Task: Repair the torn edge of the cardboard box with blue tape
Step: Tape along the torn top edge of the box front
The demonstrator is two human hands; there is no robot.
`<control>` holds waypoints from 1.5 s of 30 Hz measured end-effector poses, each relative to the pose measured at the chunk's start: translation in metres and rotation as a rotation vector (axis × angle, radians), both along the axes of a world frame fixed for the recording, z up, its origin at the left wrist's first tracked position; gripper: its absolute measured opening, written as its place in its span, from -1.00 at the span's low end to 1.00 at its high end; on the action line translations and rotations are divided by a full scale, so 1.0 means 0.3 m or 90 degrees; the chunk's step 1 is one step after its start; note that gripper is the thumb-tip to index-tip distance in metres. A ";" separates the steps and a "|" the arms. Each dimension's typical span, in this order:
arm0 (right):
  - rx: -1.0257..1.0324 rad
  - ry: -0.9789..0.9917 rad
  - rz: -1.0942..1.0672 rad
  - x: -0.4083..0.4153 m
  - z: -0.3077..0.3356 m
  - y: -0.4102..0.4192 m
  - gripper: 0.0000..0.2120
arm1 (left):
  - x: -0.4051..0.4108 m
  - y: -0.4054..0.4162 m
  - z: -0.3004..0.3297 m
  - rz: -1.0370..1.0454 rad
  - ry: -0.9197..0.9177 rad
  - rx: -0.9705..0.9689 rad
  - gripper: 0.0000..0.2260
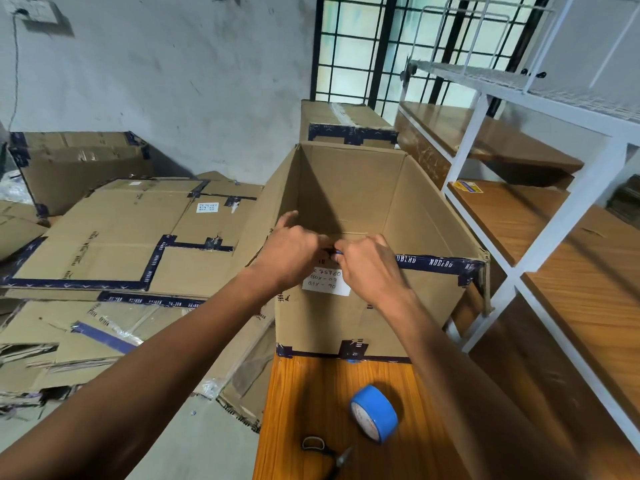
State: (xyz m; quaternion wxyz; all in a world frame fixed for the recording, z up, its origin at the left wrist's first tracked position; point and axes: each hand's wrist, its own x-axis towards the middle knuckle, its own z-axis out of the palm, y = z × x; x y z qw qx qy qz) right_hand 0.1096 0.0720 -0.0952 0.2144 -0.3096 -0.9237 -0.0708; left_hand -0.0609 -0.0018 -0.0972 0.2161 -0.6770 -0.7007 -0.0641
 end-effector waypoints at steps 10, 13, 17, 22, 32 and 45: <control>-0.144 0.160 0.028 -0.026 -0.023 0.029 -0.92 | -0.070 -0.024 0.006 -0.069 -0.247 0.020 -0.90; -0.160 0.160 0.037 -0.013 -0.026 0.041 -0.94 | -0.074 -0.024 0.022 -0.082 -0.241 0.010 -0.90; -0.173 0.102 0.067 0.025 -0.009 0.063 -0.86 | -0.103 -0.035 0.030 -0.109 -0.228 0.009 -0.83; -0.071 0.059 0.064 -0.031 -0.001 0.055 -0.85 | -0.050 -0.006 0.024 -0.082 -0.130 0.032 -0.78; -0.060 0.110 0.103 0.011 -0.068 0.101 -0.78 | -0.129 -0.036 0.008 -0.076 -0.177 0.034 -0.77; -0.064 0.128 0.089 0.104 -0.069 0.124 -0.77 | -0.214 -0.100 0.027 -0.037 -0.240 -0.002 -0.71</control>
